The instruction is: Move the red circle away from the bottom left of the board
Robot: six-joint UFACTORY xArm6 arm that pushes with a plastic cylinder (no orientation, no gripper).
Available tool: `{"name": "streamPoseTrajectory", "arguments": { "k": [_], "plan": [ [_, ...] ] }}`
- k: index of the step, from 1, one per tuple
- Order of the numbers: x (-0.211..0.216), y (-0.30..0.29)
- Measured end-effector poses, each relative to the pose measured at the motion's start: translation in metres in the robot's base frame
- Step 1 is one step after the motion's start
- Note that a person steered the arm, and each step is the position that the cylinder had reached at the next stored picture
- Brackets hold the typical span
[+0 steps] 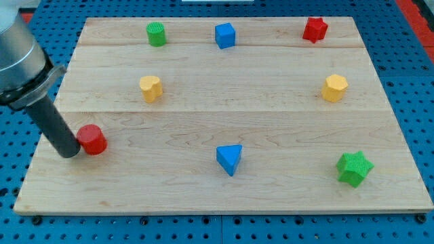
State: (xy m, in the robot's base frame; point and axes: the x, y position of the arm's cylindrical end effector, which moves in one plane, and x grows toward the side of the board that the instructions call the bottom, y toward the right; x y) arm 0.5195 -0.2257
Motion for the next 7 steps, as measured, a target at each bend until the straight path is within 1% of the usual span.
{"name": "streamPoseTrajectory", "arguments": {
  "k": [1, 2, 3, 7],
  "plan": [
    [-0.022, 0.01],
    [-0.028, 0.01],
    [-0.028, 0.011],
    [-0.028, 0.069]
  ]
}}
